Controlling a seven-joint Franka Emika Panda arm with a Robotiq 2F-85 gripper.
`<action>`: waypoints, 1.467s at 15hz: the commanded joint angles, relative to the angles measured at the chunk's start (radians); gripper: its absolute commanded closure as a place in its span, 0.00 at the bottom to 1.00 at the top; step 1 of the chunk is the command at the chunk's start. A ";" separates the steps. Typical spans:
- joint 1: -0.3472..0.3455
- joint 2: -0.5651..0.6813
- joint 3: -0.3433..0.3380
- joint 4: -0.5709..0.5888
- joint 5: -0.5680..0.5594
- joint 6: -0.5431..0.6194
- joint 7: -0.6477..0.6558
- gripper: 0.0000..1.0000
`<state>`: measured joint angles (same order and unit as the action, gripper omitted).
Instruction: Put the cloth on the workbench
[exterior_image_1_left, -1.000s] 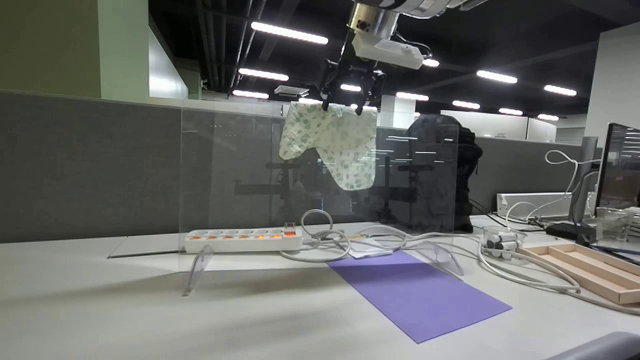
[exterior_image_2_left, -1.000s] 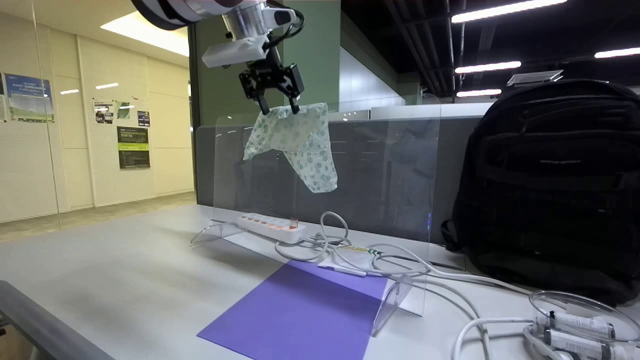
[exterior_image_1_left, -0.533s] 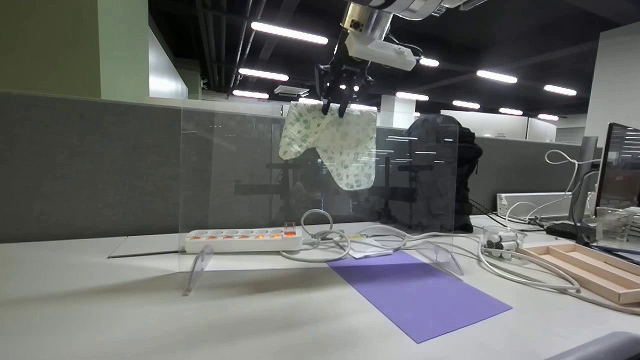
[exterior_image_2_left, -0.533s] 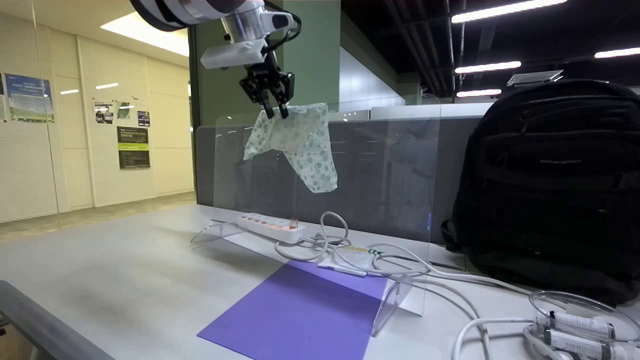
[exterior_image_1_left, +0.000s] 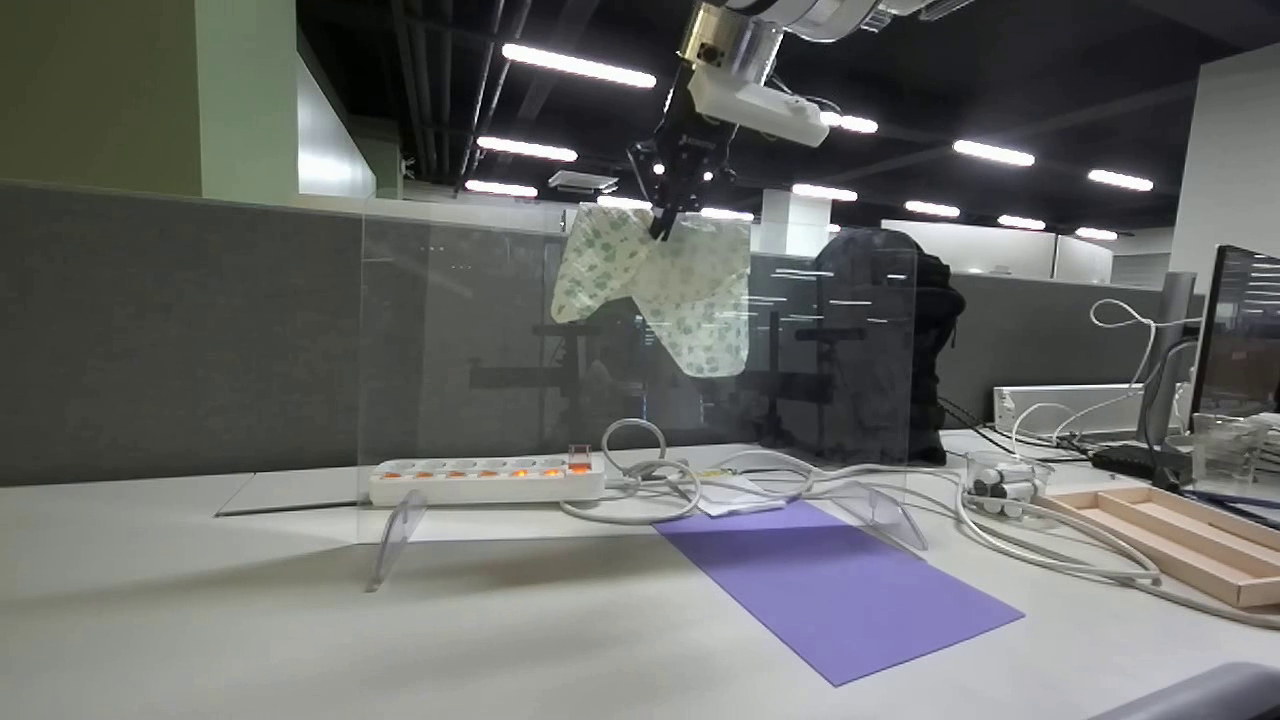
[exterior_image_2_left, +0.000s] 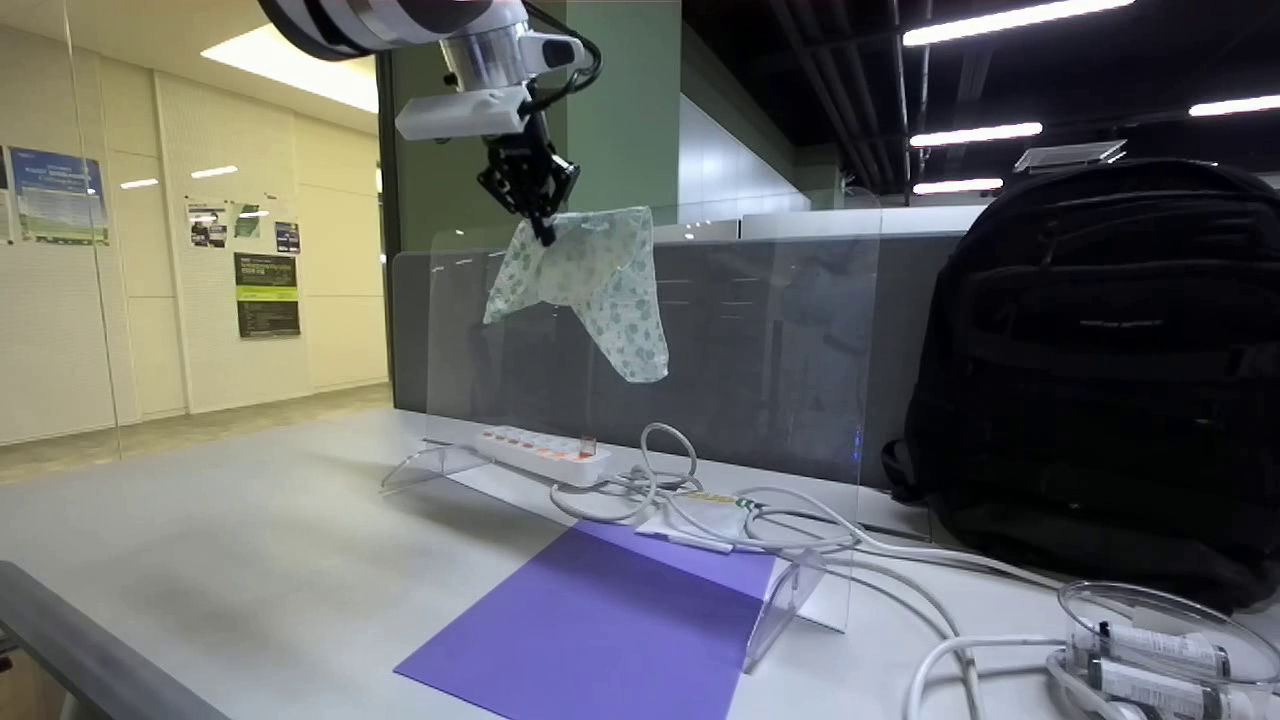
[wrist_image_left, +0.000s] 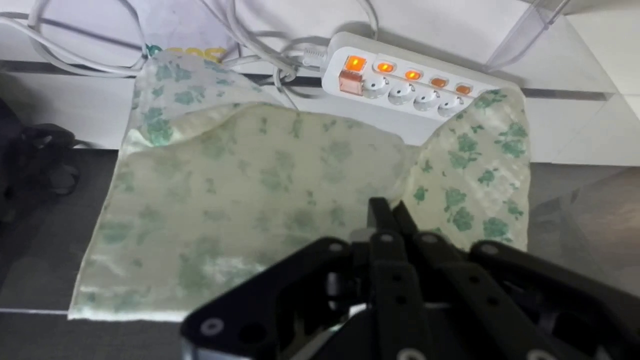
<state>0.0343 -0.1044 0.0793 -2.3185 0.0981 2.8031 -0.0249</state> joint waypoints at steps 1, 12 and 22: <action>0.048 0.017 -0.009 0.017 0.071 -0.098 -0.092 1.00; 0.095 0.098 0.030 -0.031 0.109 -0.404 -0.189 1.00; 0.087 0.168 0.042 -0.042 0.077 -0.483 -0.166 0.60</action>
<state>0.1276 0.0646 0.1188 -2.3613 0.1932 2.3359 -0.2145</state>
